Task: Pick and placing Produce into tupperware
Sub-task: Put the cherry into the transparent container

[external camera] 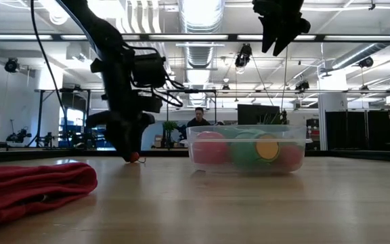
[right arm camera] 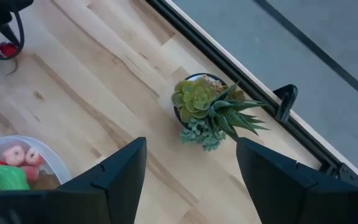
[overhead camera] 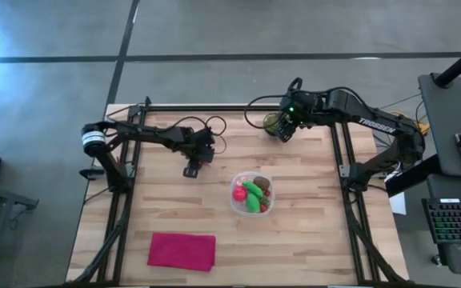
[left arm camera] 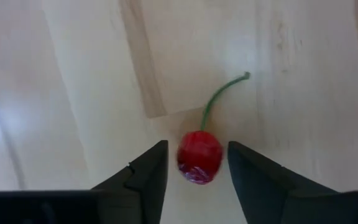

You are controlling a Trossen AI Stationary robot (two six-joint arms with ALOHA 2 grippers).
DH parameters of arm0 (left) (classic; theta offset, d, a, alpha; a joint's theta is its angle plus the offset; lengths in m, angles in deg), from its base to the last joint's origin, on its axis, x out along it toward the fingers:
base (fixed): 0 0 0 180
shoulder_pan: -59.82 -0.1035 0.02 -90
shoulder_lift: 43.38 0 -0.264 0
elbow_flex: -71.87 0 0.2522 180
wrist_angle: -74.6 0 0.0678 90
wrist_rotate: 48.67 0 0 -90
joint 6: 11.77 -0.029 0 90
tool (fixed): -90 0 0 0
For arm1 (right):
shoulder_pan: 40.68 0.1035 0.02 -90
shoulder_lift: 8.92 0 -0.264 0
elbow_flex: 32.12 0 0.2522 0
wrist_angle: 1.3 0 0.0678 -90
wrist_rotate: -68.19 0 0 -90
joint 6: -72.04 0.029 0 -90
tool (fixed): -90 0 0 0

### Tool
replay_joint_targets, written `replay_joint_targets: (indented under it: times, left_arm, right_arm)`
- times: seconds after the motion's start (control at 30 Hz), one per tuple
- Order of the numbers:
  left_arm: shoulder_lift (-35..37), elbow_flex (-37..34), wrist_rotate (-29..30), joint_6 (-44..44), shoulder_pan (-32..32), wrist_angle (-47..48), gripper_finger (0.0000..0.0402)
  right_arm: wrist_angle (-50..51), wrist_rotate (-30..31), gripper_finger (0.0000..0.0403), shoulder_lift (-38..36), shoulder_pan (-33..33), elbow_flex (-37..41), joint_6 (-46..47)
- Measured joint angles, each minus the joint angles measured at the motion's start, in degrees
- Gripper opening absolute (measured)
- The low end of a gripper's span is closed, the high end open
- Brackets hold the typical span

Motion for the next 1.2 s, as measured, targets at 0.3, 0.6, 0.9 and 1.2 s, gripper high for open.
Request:
replay_joint_targets:
  times: [0.3,0.6,0.9,1.2]
  left_arm:
    - [0.37,-0.02,-0.01,0.08,-0.04,-0.47,0.0098]
    - [0.70,-0.04,-0.15,2.72,-0.04,-0.31,0.0080]
    - [6.08,3.18,-3.21,13.29,0.97,1.04,0.0079]
    - [10.15,8.83,-32.42,32.69,2.04,-3.44,0.0079]
  right_arm:
    - [0.02,0.37,0.0242,-0.02,-0.26,0.00,-0.66]
    - [0.08,0.42,0.0242,-0.02,-0.26,0.00,-0.72]
    - [0.04,0.76,0.0242,-0.02,-0.26,0.00,-1.24]
    - [1.39,0.42,0.0242,-0.08,0.59,0.00,3.22]
